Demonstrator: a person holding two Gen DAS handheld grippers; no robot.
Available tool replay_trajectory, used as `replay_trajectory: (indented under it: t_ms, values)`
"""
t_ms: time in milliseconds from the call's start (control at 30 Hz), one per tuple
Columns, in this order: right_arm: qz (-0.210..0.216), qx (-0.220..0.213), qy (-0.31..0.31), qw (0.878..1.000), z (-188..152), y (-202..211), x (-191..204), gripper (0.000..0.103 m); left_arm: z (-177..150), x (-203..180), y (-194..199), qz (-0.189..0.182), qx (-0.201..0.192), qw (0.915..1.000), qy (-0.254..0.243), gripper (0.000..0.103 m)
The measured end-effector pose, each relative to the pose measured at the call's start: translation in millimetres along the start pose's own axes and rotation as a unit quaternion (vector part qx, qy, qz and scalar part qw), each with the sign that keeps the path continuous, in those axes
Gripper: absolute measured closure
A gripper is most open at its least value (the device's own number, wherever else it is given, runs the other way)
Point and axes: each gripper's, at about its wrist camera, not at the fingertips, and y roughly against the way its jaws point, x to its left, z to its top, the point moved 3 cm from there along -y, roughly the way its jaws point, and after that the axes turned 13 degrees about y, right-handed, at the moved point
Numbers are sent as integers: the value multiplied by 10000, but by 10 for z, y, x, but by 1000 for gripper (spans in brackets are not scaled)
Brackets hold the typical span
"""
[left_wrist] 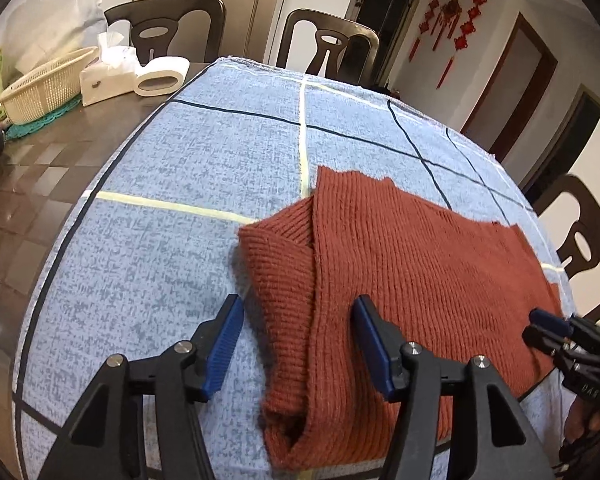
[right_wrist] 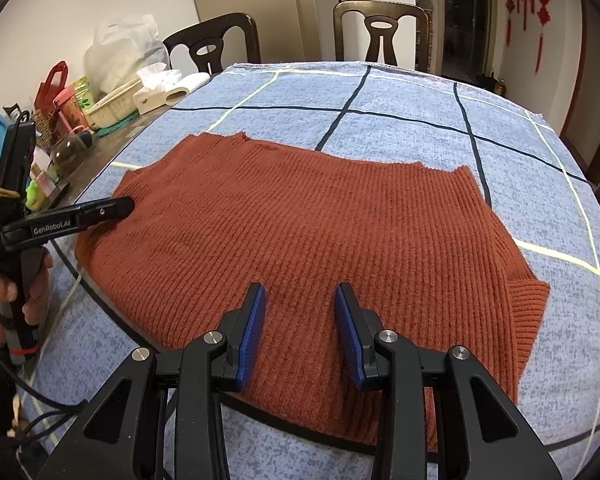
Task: Fold small clothes
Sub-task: 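Grasp the other side edge with the left gripper and lift it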
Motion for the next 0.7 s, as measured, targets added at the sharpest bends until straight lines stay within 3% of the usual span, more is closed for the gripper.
replay_trajectory:
  t_ms: [267,367,467,533,600,700]
  values:
    - [80,-51,-70,9999,-24,10,-14,65,-65,-53,23,-619,256,9972,334,43]
    - [113,-70,-99,9999,-31,15,-24,65,-132,-89,54,-606,250,9974,300,43]
    - [128,-84,-105,9998,-30,14,-26,65,-151,-107,55,-519,213,9981,263,54]
    - [141,-94,-111,9998,-29,16,-30,65,-129,-91,29,-430,223,9984,286,70]
    - [169,-118,-149,9997,-29,27,-37,65,-98,-91,31,-514,284,9978,319,78]
    - [211,-167,-247,9993,-56,66,-76,65,-67,-162,110,-589,231,9979,170,81]
